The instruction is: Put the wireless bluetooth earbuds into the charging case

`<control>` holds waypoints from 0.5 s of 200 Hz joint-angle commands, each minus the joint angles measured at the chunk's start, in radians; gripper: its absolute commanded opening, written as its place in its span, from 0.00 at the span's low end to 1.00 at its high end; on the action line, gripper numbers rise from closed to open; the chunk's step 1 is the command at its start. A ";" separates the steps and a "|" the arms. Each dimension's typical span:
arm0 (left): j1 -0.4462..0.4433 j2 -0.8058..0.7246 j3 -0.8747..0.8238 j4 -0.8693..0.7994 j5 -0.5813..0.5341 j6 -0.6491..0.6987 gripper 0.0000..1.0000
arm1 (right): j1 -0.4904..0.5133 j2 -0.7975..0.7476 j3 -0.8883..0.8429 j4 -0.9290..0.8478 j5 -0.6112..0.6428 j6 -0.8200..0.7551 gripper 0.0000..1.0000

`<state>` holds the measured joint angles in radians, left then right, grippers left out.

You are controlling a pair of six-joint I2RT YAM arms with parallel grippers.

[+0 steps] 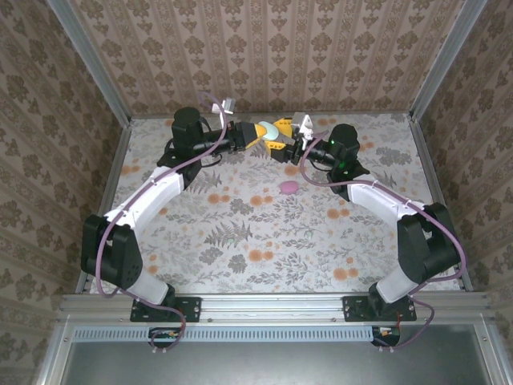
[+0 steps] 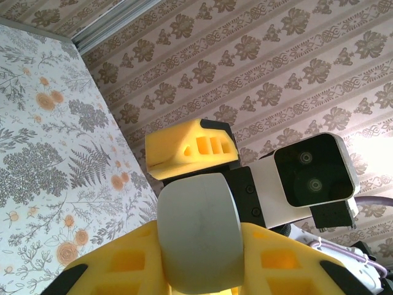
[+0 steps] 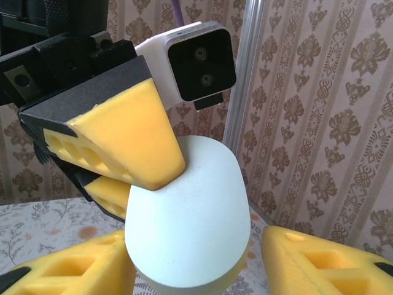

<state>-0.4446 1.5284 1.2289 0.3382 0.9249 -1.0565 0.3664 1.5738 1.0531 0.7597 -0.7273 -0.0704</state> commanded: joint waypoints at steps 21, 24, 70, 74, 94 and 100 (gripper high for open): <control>0.004 -0.040 0.003 0.013 0.016 0.003 0.15 | -0.003 -0.023 0.003 0.019 0.016 0.004 0.59; 0.004 -0.040 0.003 0.014 0.016 0.002 0.15 | -0.003 -0.024 0.000 0.023 0.022 0.004 0.60; 0.003 -0.037 0.004 0.014 0.012 -0.001 0.15 | -0.003 -0.033 -0.009 0.041 0.031 0.001 0.60; 0.004 -0.038 0.005 0.014 0.012 0.000 0.15 | -0.002 -0.034 -0.010 0.041 0.030 0.000 0.60; 0.003 -0.038 0.003 0.016 0.012 -0.002 0.15 | -0.002 -0.034 -0.015 0.056 0.032 0.008 0.61; 0.004 -0.037 0.002 0.016 0.012 -0.002 0.15 | -0.003 -0.033 -0.017 0.061 0.033 0.010 0.62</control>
<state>-0.4442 1.5284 1.2289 0.3374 0.9241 -1.0561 0.3664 1.5719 1.0519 0.7612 -0.7105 -0.0708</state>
